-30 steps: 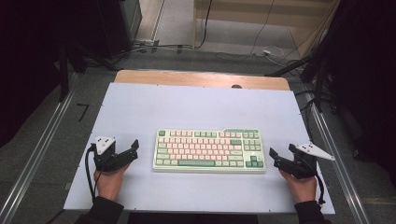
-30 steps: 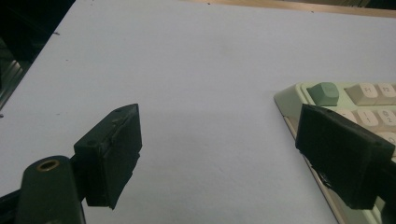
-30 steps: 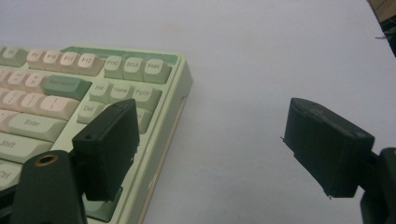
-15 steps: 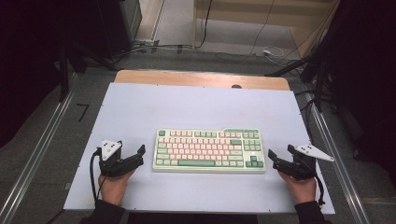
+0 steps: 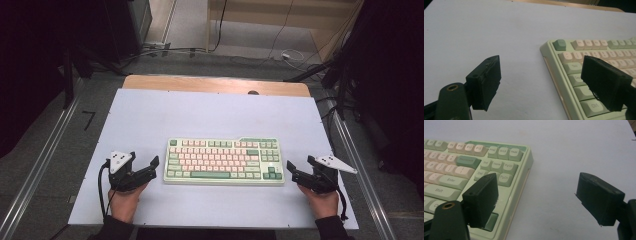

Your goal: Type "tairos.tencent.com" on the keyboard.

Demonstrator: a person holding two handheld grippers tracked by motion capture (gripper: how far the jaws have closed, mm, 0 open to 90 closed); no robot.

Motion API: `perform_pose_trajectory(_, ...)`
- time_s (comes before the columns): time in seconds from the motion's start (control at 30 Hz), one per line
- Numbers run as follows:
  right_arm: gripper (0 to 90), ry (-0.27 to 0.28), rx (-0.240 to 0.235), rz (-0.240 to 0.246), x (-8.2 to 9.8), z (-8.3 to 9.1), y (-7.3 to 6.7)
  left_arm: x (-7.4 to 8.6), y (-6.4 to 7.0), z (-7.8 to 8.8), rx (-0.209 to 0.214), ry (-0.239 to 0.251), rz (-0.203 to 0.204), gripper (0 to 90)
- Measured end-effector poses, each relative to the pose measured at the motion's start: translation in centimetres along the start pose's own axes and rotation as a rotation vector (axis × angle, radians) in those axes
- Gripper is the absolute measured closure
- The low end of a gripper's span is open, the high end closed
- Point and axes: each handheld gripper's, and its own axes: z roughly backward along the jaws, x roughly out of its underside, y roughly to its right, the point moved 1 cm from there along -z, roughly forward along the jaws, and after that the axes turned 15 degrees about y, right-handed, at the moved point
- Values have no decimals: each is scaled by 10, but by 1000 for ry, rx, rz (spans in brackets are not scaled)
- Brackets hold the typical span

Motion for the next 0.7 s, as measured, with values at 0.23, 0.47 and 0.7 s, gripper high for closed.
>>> perform_pose_trajectory(0.23,160,-2,-1,2,0,-1,-1,-2,12,-1,48,2,-6,310)
perform_pose_trajectory(0.47,161,-5,1,2,1,-1,-1,-4,35,-7,168,-13,-66,580)
perform_pose_trajectory(0.7,161,-11,0,2,1,-1,-3,-7,64,-21,251,-39,-113,794)
